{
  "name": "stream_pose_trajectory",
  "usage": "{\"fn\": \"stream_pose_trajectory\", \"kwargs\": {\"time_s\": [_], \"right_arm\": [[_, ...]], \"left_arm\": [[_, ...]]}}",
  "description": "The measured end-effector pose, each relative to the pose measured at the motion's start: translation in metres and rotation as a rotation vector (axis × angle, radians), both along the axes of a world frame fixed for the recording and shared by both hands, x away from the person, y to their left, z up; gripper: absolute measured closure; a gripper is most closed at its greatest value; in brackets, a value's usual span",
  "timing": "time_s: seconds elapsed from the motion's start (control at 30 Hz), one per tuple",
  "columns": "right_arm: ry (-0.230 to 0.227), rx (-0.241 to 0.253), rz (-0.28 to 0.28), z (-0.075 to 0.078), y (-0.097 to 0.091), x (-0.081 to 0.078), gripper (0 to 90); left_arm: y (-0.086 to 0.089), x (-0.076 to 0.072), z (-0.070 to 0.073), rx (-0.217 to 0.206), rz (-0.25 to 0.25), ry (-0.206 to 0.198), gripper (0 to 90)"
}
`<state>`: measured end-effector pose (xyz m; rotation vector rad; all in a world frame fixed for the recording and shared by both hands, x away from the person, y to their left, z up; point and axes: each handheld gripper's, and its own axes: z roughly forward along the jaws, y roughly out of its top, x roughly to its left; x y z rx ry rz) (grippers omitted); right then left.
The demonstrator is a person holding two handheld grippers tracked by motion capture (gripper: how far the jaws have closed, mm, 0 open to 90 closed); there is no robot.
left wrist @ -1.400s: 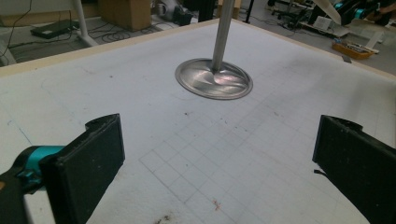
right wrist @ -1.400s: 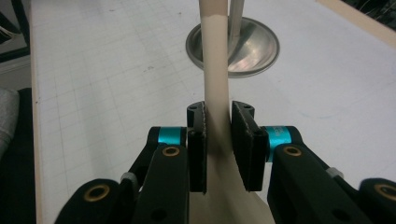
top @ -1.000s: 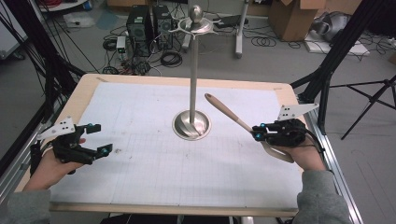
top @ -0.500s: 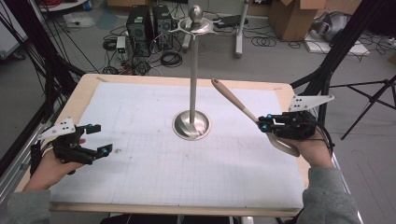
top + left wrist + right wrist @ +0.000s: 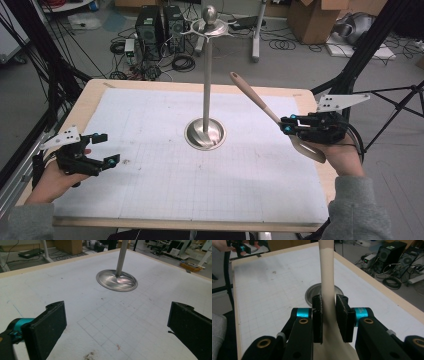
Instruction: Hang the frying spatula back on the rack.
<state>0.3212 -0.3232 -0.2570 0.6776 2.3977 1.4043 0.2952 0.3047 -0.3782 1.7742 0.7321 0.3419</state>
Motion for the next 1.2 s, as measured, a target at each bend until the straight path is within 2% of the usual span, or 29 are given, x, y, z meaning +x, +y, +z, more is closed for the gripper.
{"fn": "stream_pose_trajectory", "kwargs": {"time_s": [0.17, 0.37, 0.8, 1.2], "right_arm": [[-0.014, 0.020, -0.013, 0.009, -0.004, -0.002, 76.9], [-0.028, 0.014, -0.018, 0.020, -0.004, -0.004, 76.9], [-0.051, 0.040, -0.042, 0.033, -0.006, -0.004, 76.9], [-0.078, 0.060, -0.061, 0.048, 0.002, -0.005, 76.9]], "left_arm": [[0.000, 0.000, -0.001, 0.003, -0.002, 0.003, 2.6], [0.003, 0.002, -0.007, 0.007, 0.013, 0.023, 2.6], [0.002, 0.001, -0.006, -0.004, -0.002, 0.012, 2.6], [0.004, -0.001, -0.002, -0.018, -0.003, -0.003, 2.6]]}}
